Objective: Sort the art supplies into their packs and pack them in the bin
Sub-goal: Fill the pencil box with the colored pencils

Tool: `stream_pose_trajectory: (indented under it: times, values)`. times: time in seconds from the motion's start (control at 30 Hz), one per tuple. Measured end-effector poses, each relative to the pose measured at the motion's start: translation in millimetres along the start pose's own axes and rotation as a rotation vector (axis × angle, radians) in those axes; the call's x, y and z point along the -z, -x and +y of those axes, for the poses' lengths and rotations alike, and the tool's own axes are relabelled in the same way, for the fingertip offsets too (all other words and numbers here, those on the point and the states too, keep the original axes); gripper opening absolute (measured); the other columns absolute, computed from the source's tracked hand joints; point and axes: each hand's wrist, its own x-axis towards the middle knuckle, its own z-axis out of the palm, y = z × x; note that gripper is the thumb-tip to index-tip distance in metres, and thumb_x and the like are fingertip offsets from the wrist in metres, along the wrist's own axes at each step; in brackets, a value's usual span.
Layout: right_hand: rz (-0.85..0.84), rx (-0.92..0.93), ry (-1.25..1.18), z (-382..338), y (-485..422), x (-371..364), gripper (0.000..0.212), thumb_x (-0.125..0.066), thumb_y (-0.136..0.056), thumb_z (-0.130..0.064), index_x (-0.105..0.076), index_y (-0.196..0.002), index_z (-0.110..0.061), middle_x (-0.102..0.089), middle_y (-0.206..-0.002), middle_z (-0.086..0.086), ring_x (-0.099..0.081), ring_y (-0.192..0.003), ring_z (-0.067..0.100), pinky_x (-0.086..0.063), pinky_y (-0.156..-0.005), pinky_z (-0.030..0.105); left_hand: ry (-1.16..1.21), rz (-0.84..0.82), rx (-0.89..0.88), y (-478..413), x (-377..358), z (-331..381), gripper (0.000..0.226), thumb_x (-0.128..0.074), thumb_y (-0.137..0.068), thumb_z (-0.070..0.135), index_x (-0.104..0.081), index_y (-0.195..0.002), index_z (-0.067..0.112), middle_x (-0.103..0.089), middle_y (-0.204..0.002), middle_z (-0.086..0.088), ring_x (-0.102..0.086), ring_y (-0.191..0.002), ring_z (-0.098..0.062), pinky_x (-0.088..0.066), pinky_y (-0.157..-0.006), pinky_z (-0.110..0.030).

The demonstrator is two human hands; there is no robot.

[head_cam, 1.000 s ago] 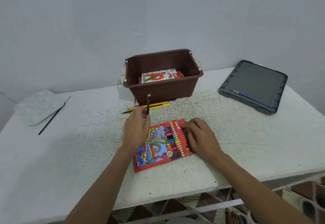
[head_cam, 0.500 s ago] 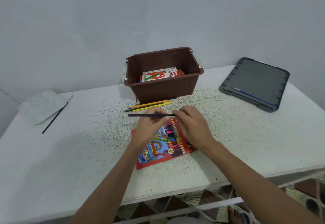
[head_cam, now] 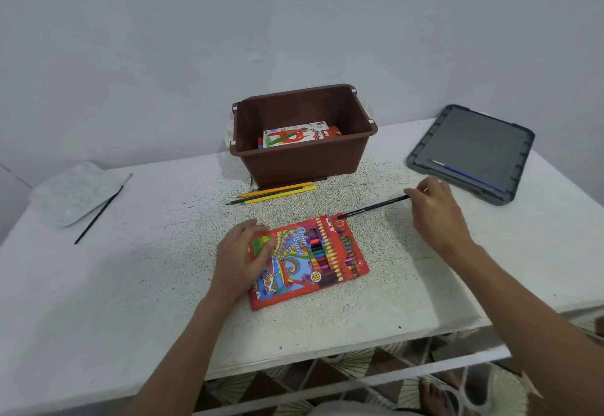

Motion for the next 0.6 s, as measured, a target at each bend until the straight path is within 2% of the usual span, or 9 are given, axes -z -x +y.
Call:
stream_pose_trajectory:
  times: [0.1, 0.2, 0.33, 0.4, 0.5, 0.57, 0.6]
  values:
    - [-0.022, 0.015, 0.047, 5.0, -1.6, -4.0, 0.032, -0.067, -0.079, 0.013, -0.069, -0.109, 0.004, -0.058, -0.092, 0.018, -0.050, -0.080, 0.033, -0.046, -0.063, 0.039, 0.037, 0.004, -0.026, 0.3, 1.1, 5.1, 0.049, -0.052, -0.086, 0.060, -0.065, -0.115, 0.022, -0.063, -0.123, 0.004, -0.058, -0.105, -0.005, -0.054, -0.088, -0.037]
    - [-0.061, 0.050, 0.056, -5.8, -2.0, -7.2, 0.035, -0.068, -0.078, 0.012, -0.069, -0.112, 0.002, -0.058, -0.094, 0.017, -0.049, -0.080, 0.030, -0.047, -0.061, 0.038, 0.037, 0.012, -0.053, 0.8, 1.8, 6.1, 0.052, -0.050, -0.086, 0.062, -0.065, -0.114, 0.021, -0.065, -0.118, 0.006, -0.059, -0.102, -0.003, -0.053, -0.086, -0.032]
    - [-0.114, 0.125, -0.070, -38.7, 8.0, -12.4, 0.039, -0.074, -0.078, 0.006, -0.066, -0.116, 0.001, -0.061, -0.095, 0.017, -0.055, -0.082, 0.029, -0.051, -0.065, 0.033, 0.029, 0.013, -0.057, 1.5, 1.4, 6.0, 0.053, -0.050, -0.085, 0.062, -0.065, -0.114, 0.020, -0.066, -0.118, 0.004, -0.059, -0.100, -0.002, -0.051, -0.085, -0.028]
    - [-0.147, 0.209, -0.134, -54.6, 14.7, -17.3, 0.043, -0.077, -0.078, -0.004, -0.065, -0.119, -0.002, -0.061, -0.099, 0.014, -0.057, -0.085, 0.026, -0.052, -0.069, 0.030, 0.025, 0.014, -0.063, 1.2, 1.0, 5.1, 0.053, -0.050, -0.085, 0.062, -0.065, -0.114, 0.020, -0.066, -0.117, 0.004, -0.060, -0.100, -0.004, -0.053, -0.085, -0.031]
    - [-0.213, 0.288, -0.219, -71.3, 25.0, -24.1, 0.067, -0.085, -0.072, -0.025, -0.057, -0.130, -0.008, -0.061, -0.112, 0.008, -0.057, -0.097, 0.021, -0.051, -0.082, 0.029, 0.016, 0.014, -0.066, 0.8, 0.9, 5.1, 0.053, -0.050, -0.085, 0.061, -0.065, -0.114, 0.019, -0.065, -0.117, 0.004, -0.060, -0.100, -0.004, -0.053, -0.085, -0.031]
    - [-0.218, 0.328, -0.251, -79.8, 31.5, -26.1, 0.079, -0.088, -0.067, -0.030, -0.053, -0.134, -0.007, -0.064, -0.118, 0.008, -0.057, -0.101, 0.021, -0.049, -0.083, 0.029, 0.013, 0.018, -0.066, 0.7, -0.2, 4.5, 0.053, -0.049, -0.085, 0.061, -0.065, -0.114, 0.019, -0.066, -0.117, 0.003, -0.058, -0.099, -0.003, -0.052, -0.085, -0.030]
    - [-0.207, 0.333, -0.267, -83.2, 34.6, -26.3, 0.078, -0.087, -0.069, -0.028, -0.052, -0.135, -0.006, -0.065, -0.119, 0.008, -0.057, -0.101, 0.022, -0.048, -0.080, 0.028, 0.015, 0.019, -0.064, 0.5, -0.8, 4.0, 0.054, -0.049, -0.085, 0.061, -0.065, -0.114, 0.019, -0.066, -0.117, 0.003, -0.058, -0.099, -0.003, -0.052, -0.085, -0.030]
